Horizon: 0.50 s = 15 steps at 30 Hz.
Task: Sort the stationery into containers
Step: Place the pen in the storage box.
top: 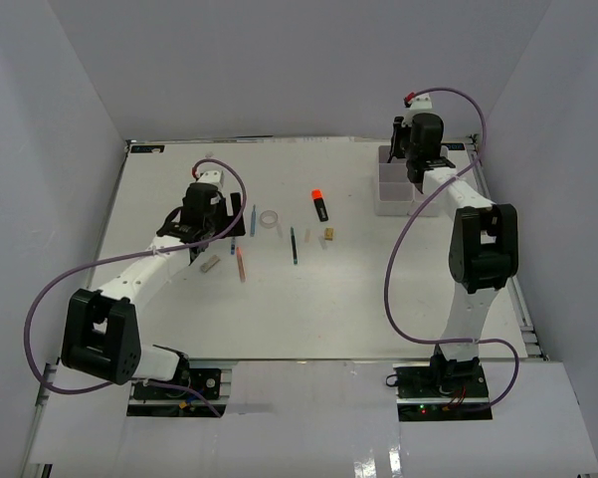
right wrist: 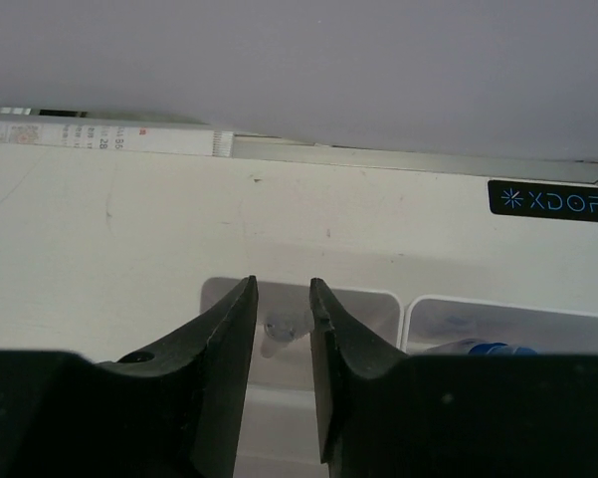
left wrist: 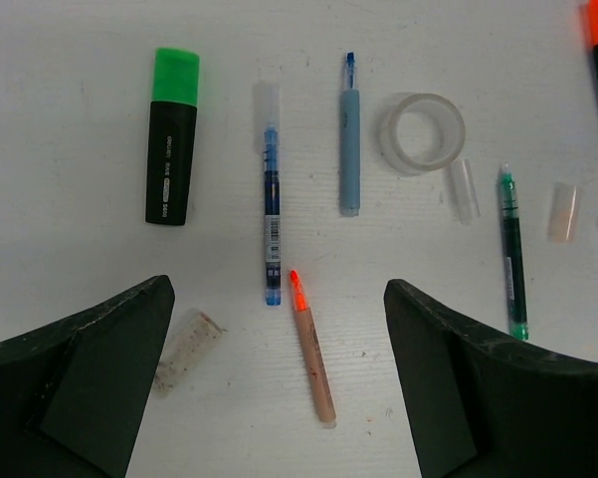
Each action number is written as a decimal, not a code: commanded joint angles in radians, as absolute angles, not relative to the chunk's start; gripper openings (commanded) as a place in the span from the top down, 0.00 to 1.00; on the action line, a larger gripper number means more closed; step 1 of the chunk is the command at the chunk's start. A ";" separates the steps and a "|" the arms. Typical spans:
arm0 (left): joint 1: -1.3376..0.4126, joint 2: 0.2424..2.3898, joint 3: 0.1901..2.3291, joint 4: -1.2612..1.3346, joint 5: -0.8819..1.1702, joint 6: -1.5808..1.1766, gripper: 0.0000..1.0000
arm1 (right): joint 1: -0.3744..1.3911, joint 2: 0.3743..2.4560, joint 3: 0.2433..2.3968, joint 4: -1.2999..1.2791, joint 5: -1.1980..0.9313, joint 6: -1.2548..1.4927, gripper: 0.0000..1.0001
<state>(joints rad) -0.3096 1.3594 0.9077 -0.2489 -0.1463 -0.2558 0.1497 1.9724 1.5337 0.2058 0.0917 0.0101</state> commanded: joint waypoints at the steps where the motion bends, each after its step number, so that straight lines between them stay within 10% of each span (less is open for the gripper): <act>1: -0.313 1.365 0.939 -0.276 -0.172 -0.264 0.02 | 0.143 1.950 1.519 0.275 0.118 0.021 0.65; 15: -0.311 1.440 0.985 -0.347 -0.206 -0.320 0.02 | 0.141 1.666 1.436 0.097 0.088 0.063 0.22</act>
